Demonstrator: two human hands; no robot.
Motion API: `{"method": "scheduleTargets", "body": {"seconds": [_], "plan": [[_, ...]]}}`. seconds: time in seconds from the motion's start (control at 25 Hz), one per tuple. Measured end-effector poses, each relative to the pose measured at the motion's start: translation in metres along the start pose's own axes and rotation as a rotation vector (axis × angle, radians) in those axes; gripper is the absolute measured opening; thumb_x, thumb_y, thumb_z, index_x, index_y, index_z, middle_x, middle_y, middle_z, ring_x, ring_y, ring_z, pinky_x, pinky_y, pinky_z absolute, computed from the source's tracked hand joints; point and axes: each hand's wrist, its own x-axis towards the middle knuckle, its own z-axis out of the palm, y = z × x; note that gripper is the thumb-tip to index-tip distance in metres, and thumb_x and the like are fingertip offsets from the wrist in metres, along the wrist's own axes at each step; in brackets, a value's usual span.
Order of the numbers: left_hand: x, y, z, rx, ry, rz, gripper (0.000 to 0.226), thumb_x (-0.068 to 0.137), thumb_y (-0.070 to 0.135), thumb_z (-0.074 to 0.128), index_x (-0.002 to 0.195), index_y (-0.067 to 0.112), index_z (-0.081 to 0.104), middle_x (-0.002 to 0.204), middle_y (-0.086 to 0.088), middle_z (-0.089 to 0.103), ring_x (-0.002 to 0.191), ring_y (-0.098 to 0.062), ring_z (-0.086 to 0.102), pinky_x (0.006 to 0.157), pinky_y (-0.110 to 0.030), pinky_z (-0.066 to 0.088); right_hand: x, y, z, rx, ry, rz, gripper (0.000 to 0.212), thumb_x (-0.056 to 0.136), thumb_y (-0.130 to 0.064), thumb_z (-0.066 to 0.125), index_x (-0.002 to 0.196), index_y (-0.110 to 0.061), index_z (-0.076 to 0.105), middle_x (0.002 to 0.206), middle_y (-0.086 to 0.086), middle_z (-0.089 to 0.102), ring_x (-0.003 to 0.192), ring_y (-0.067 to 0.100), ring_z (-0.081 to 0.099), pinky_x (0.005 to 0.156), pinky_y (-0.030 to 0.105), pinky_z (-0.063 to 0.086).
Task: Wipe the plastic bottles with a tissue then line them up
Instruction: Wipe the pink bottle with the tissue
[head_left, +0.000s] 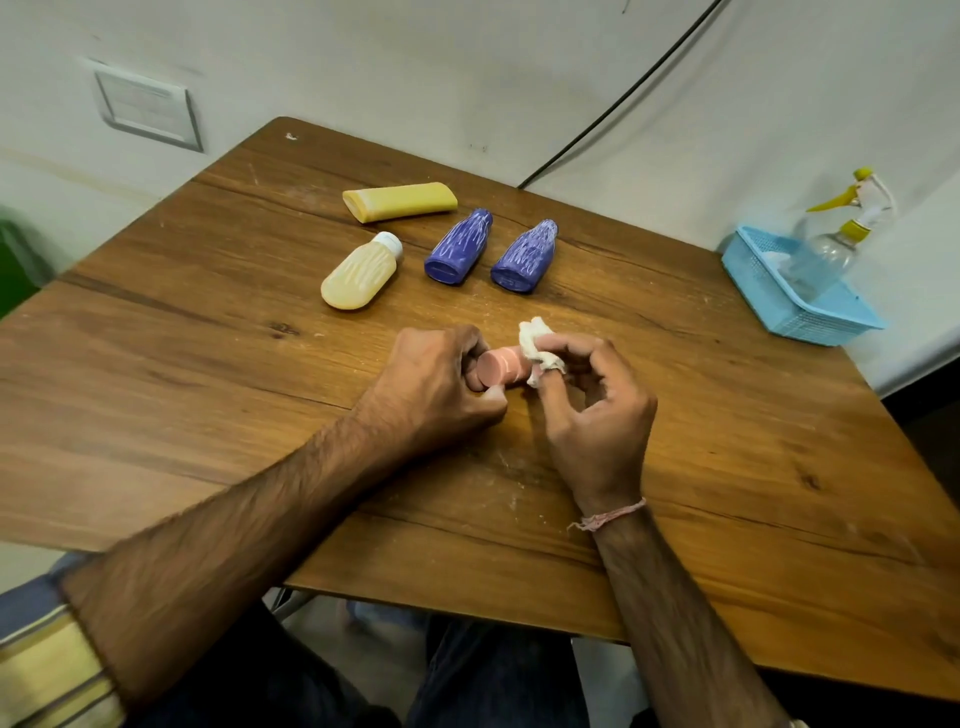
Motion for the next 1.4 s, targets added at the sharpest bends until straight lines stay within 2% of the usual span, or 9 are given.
{"method": "scheduleTargets", "body": {"seconds": [0.16, 0.4, 0.56, 0.72, 1.0, 1.12, 1.2, 1.24, 1.4], "plan": [[-0.002, 0.002, -0.001, 0.017, 0.01, 0.046, 0.02, 0.082, 0.03, 0.076, 0.095, 0.019, 0.064, 0.083, 0.008, 0.066, 0.074, -0.006, 0.06, 0.064, -0.014, 0.048, 0.002, -0.001, 0.012, -0.091, -0.206, -0.067, 0.036, 0.086, 0.007, 0.064, 0.117, -0.01, 0.073, 0.11, 0.005, 0.068, 0.106, 0.01, 0.062, 0.092, 0.026, 0.053], [-0.004, 0.0, -0.002, -0.055, 0.024, 0.053, 0.03, 0.078, 0.035, 0.08, 0.099, 0.018, 0.068, 0.083, 0.006, 0.069, 0.077, -0.009, 0.065, 0.073, -0.027, 0.059, -0.002, 0.0, 0.001, -0.106, -0.198, -0.148, 0.035, 0.076, 0.013, 0.07, 0.102, -0.009, 0.078, 0.093, 0.008, 0.065, 0.091, 0.014, 0.061, 0.081, 0.018, 0.051], [-0.001, -0.002, -0.001, -0.02, 0.019, 0.02, 0.036, 0.08, 0.032, 0.077, 0.112, 0.019, 0.065, 0.094, 0.007, 0.067, 0.082, -0.004, 0.062, 0.071, -0.018, 0.054, 0.005, 0.017, -0.009, -0.195, -0.069, 0.094, 0.039, 0.077, 0.014, 0.063, 0.097, -0.016, 0.079, 0.096, 0.001, 0.069, 0.091, 0.007, 0.062, 0.085, 0.018, 0.051], [-0.001, -0.003, 0.0, -0.004, 0.032, 0.029, 0.028, 0.081, 0.033, 0.075, 0.104, 0.02, 0.066, 0.086, 0.008, 0.065, 0.076, -0.003, 0.059, 0.061, -0.014, 0.046, 0.014, 0.031, -0.01, -0.287, -0.023, 0.321, 0.035, 0.082, 0.008, 0.065, 0.102, -0.017, 0.078, 0.104, -0.001, 0.071, 0.098, 0.011, 0.065, 0.087, -0.001, 0.036], [0.003, -0.011, 0.003, -0.012, 0.06, 0.073, 0.028, 0.087, 0.043, 0.067, 0.079, 0.016, 0.066, 0.072, 0.0, 0.065, 0.065, -0.012, 0.056, 0.054, -0.023, 0.043, -0.004, 0.004, -0.001, -0.166, -0.118, -0.17, 0.025, 0.082, 0.007, 0.07, 0.102, -0.007, 0.077, 0.103, 0.008, 0.071, 0.103, 0.016, 0.065, 0.093, 0.023, 0.051], [0.005, -0.013, 0.001, -0.026, 0.009, 0.054, 0.029, 0.089, 0.048, 0.061, 0.079, 0.021, 0.067, 0.072, 0.0, 0.066, 0.068, -0.016, 0.061, 0.057, -0.03, 0.05, 0.007, 0.023, -0.002, -0.125, 0.085, 0.156, 0.027, 0.083, 0.005, 0.07, 0.1, -0.014, 0.078, 0.108, 0.002, 0.071, 0.102, 0.009, 0.067, 0.092, 0.029, 0.056], [0.007, -0.012, 0.002, -0.022, -0.019, 0.043, 0.039, 0.093, 0.051, 0.052, 0.083, 0.019, 0.071, 0.071, -0.003, 0.069, 0.07, -0.021, 0.066, 0.06, -0.036, 0.054, 0.013, 0.028, -0.002, -0.058, 0.083, 0.419, 0.029, 0.083, 0.004, 0.071, 0.099, -0.018, 0.078, 0.104, -0.004, 0.074, 0.094, 0.001, 0.068, 0.088, 0.034, 0.058], [0.008, -0.011, 0.002, 0.003, -0.031, 0.04, 0.043, 0.095, 0.052, 0.048, 0.085, 0.018, 0.073, 0.071, -0.005, 0.069, 0.071, -0.023, 0.066, 0.061, -0.037, 0.054, 0.013, 0.025, -0.001, -0.038, 0.058, 0.416, 0.028, 0.082, 0.004, 0.071, 0.098, -0.017, 0.078, 0.1, -0.004, 0.075, 0.091, 0.001, 0.068, 0.086, 0.035, 0.058], [0.01, -0.011, 0.002, 0.07, -0.041, 0.038, 0.06, 0.099, 0.057, 0.037, 0.083, 0.012, 0.073, 0.072, -0.011, 0.068, 0.069, -0.028, 0.063, 0.057, -0.033, 0.046, -0.005, 0.001, 0.003, -0.012, -0.111, -0.02, 0.02, 0.08, 0.004, 0.074, 0.097, -0.008, 0.077, 0.102, 0.002, 0.075, 0.103, 0.01, 0.068, 0.094, 0.028, 0.054]]}}
